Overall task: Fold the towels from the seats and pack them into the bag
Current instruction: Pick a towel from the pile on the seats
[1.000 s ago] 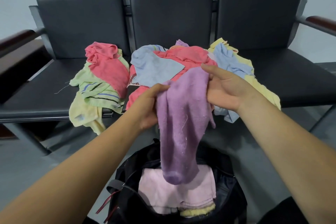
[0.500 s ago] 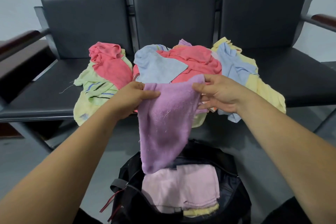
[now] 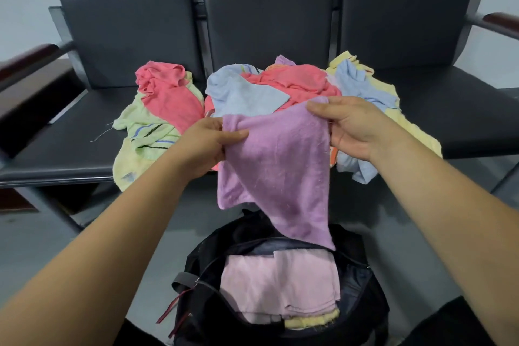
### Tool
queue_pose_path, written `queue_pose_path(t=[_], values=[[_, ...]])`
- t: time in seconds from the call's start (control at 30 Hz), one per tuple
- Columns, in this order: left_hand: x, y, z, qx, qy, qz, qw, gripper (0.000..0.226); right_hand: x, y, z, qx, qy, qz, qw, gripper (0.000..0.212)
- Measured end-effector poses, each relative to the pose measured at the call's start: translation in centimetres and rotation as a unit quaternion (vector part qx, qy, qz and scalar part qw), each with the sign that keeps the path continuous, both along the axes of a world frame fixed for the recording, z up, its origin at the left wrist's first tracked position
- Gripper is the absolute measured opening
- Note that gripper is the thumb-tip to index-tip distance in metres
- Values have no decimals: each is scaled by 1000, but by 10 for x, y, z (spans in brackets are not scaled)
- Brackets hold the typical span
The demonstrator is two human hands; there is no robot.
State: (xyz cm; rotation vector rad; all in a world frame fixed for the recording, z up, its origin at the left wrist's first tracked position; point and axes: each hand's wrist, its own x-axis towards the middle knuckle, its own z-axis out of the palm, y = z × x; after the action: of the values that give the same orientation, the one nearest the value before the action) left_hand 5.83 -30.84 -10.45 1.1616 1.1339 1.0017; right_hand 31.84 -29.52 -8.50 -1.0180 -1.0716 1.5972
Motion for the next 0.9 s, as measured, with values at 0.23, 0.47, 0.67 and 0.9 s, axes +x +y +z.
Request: queue_pose_path(t=[0.23, 0.47, 0.67, 0.9], values=[[0, 1, 4, 0, -14, 30, 999, 48, 6, 5, -6, -4, -38, -48, 998, 55], [-2, 2, 5, 70, -32, 6, 997, 22, 13, -1, 7, 7, -14, 37, 999, 30], [-3, 3, -2, 98, 112, 43, 988, 23, 19, 0, 2, 34, -145, -45, 988, 14], [2, -2, 3, 98, -12, 5, 995, 22, 17, 3, 3, -15, 96, -18, 995, 40]])
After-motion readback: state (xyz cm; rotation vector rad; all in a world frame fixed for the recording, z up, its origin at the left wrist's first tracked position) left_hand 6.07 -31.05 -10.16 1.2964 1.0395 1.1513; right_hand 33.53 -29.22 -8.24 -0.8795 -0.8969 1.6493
